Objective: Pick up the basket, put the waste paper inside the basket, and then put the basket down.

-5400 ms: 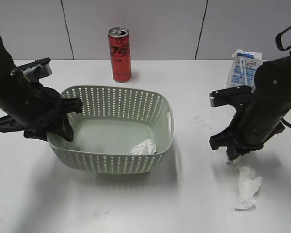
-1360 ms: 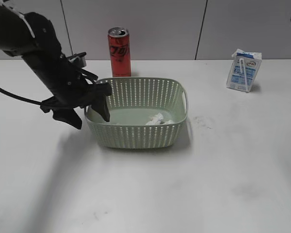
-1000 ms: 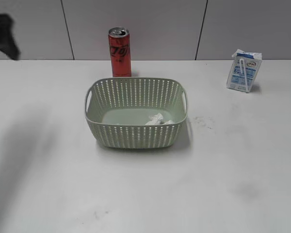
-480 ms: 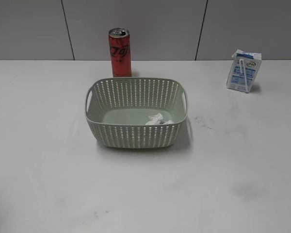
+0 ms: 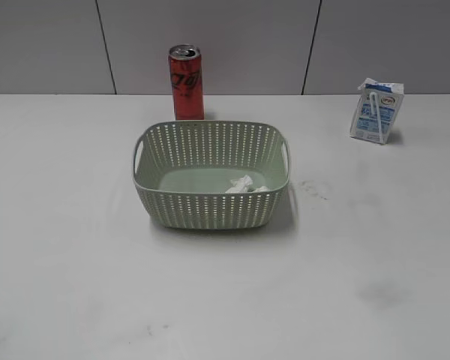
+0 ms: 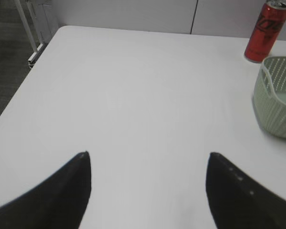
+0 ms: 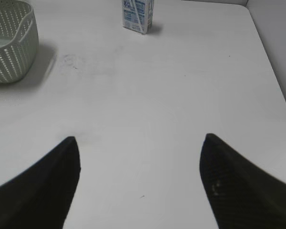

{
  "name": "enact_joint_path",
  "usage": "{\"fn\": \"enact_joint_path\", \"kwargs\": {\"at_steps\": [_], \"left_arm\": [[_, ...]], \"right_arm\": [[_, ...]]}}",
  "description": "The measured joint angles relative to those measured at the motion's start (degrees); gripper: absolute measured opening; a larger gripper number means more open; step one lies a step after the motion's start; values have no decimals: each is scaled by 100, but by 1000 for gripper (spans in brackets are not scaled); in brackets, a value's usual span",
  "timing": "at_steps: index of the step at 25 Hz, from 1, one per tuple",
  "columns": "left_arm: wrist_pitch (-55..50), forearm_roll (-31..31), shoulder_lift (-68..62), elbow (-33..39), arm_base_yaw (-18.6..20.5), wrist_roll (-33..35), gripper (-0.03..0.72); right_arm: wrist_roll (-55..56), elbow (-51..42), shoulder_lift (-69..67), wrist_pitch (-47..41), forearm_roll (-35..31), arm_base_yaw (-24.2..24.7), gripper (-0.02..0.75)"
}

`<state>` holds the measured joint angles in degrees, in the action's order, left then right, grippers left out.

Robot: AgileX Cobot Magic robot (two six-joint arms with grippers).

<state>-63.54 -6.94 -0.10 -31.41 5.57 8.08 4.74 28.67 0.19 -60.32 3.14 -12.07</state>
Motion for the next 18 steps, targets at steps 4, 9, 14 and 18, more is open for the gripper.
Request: {"fn": "enact_joint_path", "kwargs": {"at_steps": [4,9,14,18], "left_arm": [[-172,0,36,185,0,-92,565],[71,-16,36,292,0,-159,560],[137,-27,36,339,0,-206,559],[137,-35,36,343,-216,-216,559]], "right_arm": [[0,0,0,5,3,0,590],[0,0,0,5,3,0,590],[-6,0,0,5,3,0,590],[-1,0,0,7,3,0,590]]}}
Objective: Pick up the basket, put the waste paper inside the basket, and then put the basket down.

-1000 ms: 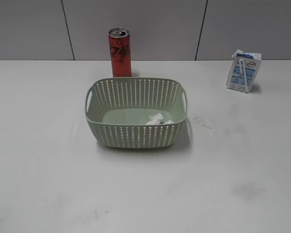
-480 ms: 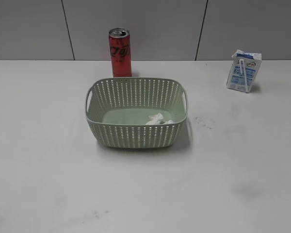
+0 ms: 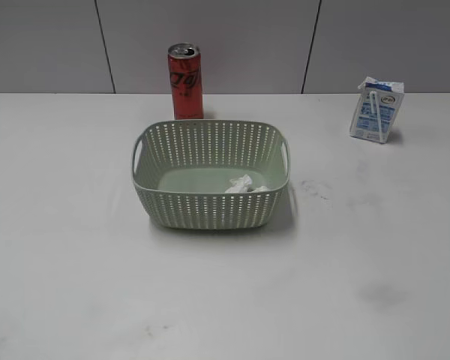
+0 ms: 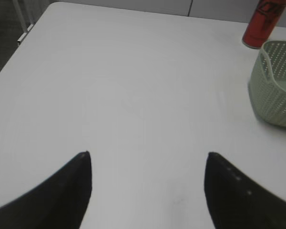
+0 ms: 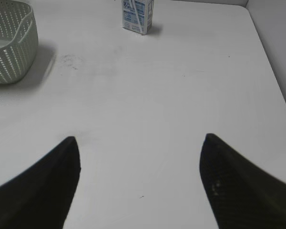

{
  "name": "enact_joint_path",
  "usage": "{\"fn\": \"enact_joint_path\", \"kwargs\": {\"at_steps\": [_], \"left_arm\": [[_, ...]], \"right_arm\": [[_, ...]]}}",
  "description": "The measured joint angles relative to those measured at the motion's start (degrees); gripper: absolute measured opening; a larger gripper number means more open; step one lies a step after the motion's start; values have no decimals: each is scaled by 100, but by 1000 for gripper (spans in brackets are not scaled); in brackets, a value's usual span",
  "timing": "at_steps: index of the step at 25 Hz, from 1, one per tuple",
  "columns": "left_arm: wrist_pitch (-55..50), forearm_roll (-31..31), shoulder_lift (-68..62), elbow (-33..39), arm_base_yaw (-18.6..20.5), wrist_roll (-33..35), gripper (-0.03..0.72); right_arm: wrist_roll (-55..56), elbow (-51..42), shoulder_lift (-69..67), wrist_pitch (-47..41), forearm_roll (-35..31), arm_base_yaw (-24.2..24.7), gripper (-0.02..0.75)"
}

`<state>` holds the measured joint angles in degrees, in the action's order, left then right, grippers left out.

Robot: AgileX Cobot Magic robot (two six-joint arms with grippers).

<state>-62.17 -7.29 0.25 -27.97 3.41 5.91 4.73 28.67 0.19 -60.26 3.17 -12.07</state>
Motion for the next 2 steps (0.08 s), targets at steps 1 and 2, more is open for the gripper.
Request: {"fn": "enact_joint_path", "kwargs": {"at_steps": [1,2], "left_arm": [[0,0,0,0,-86,-6,559],[0,-5,0,0,-142,-11,559]], "right_arm": [[0,0,0,0,-5,0,590],[0,0,0,0,-5,0,590]]}}
